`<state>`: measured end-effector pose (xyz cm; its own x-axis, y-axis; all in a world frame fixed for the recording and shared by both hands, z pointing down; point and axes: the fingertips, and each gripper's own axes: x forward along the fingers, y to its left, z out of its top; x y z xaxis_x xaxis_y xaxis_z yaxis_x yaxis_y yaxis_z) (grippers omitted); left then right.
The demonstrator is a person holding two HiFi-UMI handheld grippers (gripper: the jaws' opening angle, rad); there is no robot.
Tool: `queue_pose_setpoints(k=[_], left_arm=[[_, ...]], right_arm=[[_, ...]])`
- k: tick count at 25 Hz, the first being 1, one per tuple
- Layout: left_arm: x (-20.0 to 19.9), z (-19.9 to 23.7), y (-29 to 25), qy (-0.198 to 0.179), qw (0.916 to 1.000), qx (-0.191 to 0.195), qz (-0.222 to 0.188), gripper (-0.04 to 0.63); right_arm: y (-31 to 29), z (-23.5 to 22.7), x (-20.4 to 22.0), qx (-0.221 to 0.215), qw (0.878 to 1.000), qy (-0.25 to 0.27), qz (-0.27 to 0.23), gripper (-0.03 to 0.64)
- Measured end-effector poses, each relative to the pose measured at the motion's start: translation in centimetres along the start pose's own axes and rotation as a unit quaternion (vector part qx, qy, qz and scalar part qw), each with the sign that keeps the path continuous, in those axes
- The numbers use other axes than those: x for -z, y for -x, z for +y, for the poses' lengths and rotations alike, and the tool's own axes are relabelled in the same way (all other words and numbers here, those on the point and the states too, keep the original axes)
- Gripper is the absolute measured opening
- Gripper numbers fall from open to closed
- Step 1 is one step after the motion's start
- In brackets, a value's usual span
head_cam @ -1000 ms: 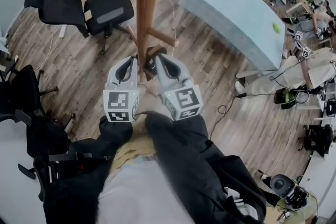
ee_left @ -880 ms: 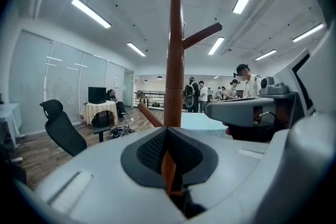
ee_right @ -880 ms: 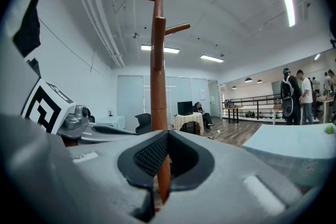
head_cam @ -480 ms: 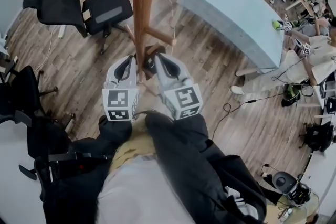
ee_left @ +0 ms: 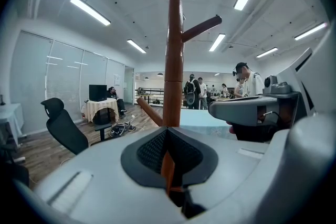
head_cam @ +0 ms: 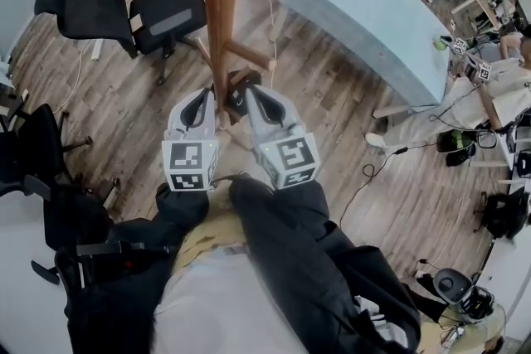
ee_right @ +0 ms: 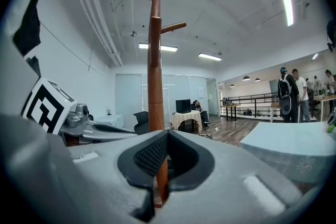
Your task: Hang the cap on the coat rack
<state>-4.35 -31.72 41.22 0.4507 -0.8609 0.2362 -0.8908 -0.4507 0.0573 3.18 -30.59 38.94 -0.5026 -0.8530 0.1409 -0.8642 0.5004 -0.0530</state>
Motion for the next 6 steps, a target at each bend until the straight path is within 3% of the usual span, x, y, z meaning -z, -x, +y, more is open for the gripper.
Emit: queue_pose_setpoints(k=[6], left_arm=[[0.3, -0.36, 0.03, 0.0, 1.0, 0.0, 0.006, -0.005]], right_arm=[[0.4, -0.83, 0.65, 0.007, 1.0, -0.001, 0.006, -0.002]])
